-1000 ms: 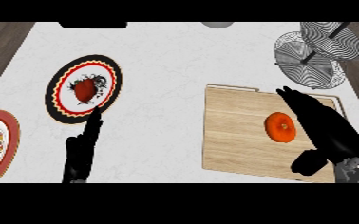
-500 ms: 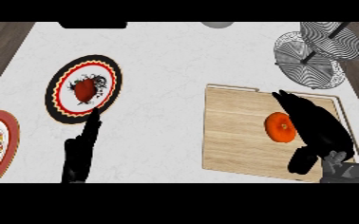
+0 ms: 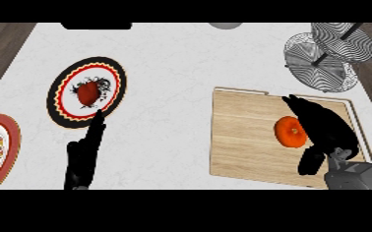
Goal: Pick the squash from the tray and place it in the tiered basket
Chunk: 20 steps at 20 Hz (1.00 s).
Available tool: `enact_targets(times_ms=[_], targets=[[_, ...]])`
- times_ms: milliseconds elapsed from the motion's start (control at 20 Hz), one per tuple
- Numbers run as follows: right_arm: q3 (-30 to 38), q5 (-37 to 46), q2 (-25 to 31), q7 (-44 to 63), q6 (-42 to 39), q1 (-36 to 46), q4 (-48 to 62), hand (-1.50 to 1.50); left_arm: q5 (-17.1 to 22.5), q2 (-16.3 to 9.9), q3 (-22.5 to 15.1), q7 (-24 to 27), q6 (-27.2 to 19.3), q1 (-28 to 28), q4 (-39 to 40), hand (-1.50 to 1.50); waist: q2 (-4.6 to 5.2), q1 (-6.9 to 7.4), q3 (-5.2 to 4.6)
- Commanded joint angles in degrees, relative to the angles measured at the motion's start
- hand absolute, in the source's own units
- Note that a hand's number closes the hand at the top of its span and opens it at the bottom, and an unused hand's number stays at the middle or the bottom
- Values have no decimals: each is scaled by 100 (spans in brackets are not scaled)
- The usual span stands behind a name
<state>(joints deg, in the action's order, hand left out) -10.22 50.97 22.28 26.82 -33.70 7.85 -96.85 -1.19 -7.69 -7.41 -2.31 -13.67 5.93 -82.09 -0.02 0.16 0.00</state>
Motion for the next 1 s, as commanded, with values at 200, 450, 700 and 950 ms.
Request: enact_targets(times_ms=[200,450,700,950], targets=[[79,289,-411,-74,-54,81,461,-150,-120,81,79,272,174,254,48,0,-2,-6,0],[126,574,-537,-524,432,155,1189,-150,-146,34,319,100,322,-266,360,0,3,-6,0],[269,659,-302,-1098,618,10,1277,150,-33,48,447,526,471,179,346,0,-1,-3,0],[184,922,-259,-1776,1081,382,1954,150,-28,20,551,367,572,-164,486,0,6,10,0]])
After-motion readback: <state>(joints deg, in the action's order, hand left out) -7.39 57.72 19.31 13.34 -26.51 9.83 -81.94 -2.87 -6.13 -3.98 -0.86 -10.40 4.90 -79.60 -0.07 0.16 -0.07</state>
